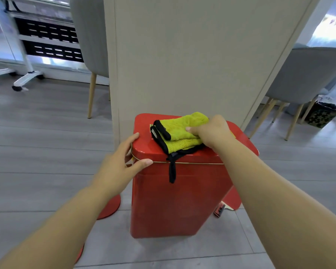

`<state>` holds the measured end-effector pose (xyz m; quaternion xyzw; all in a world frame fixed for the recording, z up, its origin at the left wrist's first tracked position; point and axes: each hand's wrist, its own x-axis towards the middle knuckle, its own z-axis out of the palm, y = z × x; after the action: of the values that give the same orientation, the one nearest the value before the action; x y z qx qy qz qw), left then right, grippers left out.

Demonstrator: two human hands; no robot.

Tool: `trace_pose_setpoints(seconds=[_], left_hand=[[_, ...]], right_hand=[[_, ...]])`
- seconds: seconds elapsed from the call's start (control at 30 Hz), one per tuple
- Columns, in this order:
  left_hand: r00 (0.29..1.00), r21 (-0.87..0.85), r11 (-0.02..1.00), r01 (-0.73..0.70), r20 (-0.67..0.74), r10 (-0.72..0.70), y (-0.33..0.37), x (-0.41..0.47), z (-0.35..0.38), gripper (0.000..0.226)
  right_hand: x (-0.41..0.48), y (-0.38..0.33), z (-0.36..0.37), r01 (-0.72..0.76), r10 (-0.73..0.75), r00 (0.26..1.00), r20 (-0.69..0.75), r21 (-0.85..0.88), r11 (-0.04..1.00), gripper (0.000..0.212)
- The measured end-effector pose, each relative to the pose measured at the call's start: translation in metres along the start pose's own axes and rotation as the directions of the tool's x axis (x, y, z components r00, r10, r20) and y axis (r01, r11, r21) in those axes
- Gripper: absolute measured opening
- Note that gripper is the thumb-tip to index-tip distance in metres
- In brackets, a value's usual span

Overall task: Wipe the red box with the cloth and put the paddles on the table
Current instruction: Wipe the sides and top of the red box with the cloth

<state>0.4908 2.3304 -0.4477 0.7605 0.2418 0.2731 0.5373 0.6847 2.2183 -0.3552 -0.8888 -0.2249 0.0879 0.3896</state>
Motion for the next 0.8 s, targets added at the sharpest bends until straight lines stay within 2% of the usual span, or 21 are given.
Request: trace_pose_setpoints(seconds=[0.13,0.4,0.5,0.6,0.73,0.8], left_hand=[[1.000,0.012,1.000,0.002,-0.014,-0.001,0.001,-0.001,0.002,0.073],[0.999,-0.031,1.000,0.001,-0.053,-0.003,0.000,-0.007,0.013,0.079],[0.998,-0.066,0.998,-0.003,-0.070,-0.001,0.000,-0.010,0.020,0.079],[0.995,-0.093,0.996,-0.012,-0.100,0.002,-0.001,-0.011,0.026,0.071],[0.989,-0.118,0.993,-0.030,-0.147,0.013,-0.002,-0.012,0.029,0.064],[0.987,-0.142,0.989,-0.033,-0.162,0.010,-0.002,-0.012,0.029,0.062]], right_hand=[[-0.012,0.025,-0.013,0.148,-0.148,0.989,0.000,0.092,0.985,0.022],[-0.063,0.078,-0.042,0.375,-0.345,0.926,-0.154,0.260,0.890,0.040],[-0.077,0.100,-0.047,0.334,-0.286,0.936,-0.208,0.261,0.906,0.053],[-0.081,0.121,-0.051,0.194,-0.104,0.967,-0.233,0.405,0.894,0.060],[-0.085,0.143,-0.051,0.165,-0.039,0.969,-0.246,0.517,0.840,0.023],[-0.090,0.151,-0.050,0.175,0.007,0.951,-0.309,0.554,0.814,0.016]])
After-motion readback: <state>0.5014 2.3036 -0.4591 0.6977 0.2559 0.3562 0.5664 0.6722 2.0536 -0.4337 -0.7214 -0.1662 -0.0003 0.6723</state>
